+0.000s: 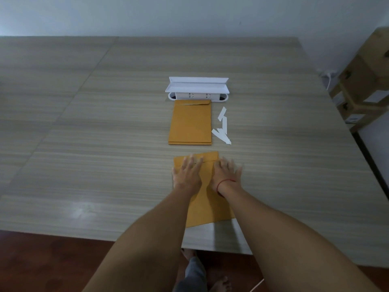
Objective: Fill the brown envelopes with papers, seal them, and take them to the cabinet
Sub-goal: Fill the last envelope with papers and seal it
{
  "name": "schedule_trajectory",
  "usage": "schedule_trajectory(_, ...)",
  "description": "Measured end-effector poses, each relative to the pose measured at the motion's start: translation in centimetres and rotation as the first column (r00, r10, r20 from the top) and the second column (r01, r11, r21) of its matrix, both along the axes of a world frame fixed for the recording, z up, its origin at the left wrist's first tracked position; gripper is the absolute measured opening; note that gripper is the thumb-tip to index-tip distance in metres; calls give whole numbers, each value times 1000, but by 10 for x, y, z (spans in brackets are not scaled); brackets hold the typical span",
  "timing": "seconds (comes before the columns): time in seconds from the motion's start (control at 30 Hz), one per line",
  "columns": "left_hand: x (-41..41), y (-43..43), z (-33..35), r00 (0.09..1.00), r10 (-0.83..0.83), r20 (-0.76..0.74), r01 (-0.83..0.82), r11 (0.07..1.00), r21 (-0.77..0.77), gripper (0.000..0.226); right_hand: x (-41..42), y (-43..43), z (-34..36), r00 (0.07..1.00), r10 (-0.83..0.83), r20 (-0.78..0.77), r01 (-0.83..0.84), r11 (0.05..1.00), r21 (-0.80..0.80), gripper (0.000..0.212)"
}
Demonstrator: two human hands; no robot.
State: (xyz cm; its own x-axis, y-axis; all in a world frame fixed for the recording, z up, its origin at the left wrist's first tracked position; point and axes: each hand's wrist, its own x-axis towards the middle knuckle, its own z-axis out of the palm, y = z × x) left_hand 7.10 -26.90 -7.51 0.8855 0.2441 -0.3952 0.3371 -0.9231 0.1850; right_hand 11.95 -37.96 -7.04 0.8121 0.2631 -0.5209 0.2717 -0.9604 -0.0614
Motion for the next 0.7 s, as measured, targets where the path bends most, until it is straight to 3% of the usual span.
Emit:
schedule_trajectory(0.17,6,-7,-4,993,7,-116,-12,999,-44,71,-3,0,-8,994,-95,-51,100,989,107,66)
schedule_trajectory(0.33,4,5,-2,994,57,-98,-69,989,-128,58,-7,-3,5,979,-191,-69,201,957,208,65)
schedule_trajectory(0.43,-4,17,-4,992,105,-70,-111,990,-82,51,-4,-4,12,968,-240,-74,250,943,218,54)
schedule_trajectory(0.6,-22,21,12,921,376,103,-379,926,3,45,-4,1,14,973,-226,-48,231,947,224,43)
schedule_trajectory(0.7,-29,23,17,796,604,36,-603,797,-34,56,-5,9,11,964,-260,-60,267,927,265,40)
